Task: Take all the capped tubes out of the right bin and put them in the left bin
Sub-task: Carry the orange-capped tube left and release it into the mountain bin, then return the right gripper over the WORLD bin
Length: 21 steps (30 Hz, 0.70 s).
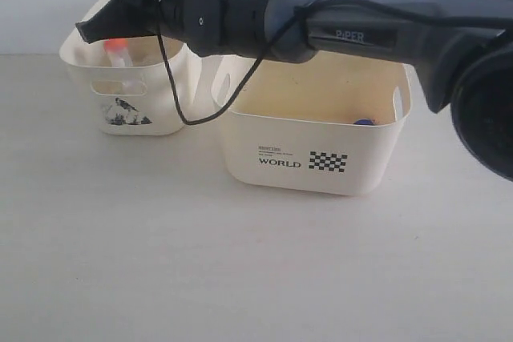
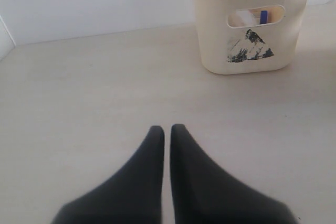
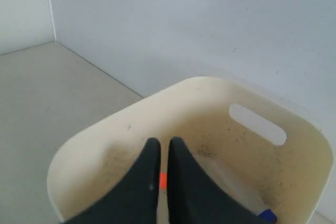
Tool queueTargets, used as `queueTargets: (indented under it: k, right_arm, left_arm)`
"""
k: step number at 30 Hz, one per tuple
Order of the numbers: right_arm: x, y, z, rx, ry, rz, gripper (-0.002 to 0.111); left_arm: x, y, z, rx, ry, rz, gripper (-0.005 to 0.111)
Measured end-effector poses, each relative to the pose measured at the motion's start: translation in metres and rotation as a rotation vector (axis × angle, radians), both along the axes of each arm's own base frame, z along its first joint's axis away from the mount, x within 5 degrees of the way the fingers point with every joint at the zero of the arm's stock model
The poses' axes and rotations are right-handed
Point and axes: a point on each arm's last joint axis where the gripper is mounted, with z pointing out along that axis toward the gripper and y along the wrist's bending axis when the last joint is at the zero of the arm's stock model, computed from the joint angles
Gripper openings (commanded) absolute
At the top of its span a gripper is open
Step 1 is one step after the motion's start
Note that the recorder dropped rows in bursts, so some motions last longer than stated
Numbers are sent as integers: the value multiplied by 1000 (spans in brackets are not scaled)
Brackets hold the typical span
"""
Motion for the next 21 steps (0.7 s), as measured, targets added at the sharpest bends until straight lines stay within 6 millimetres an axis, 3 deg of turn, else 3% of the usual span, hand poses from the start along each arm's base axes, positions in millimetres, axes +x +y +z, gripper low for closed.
queueTargets:
  k: [4,7,8,15,21]
  right_arm:
    - [-22,-6,30,-118,121,110,0]
    - [-39,-33,64,-217,256,120,0]
    - [-38,-54,70,-232,346,50,0]
    - [-29,-120,61,-359,619,-250,0]
    - [-31,-146,55,-403,748,-474,0]
  left_arm:
    - [0,0,0,0,0,0,4]
    - [0,0,0,0,0,0,4]
    - [0,0,0,0,0,0,4]
    - [0,0,0,0,0,0,4]
    - [0,0,0,0,0,0,4]
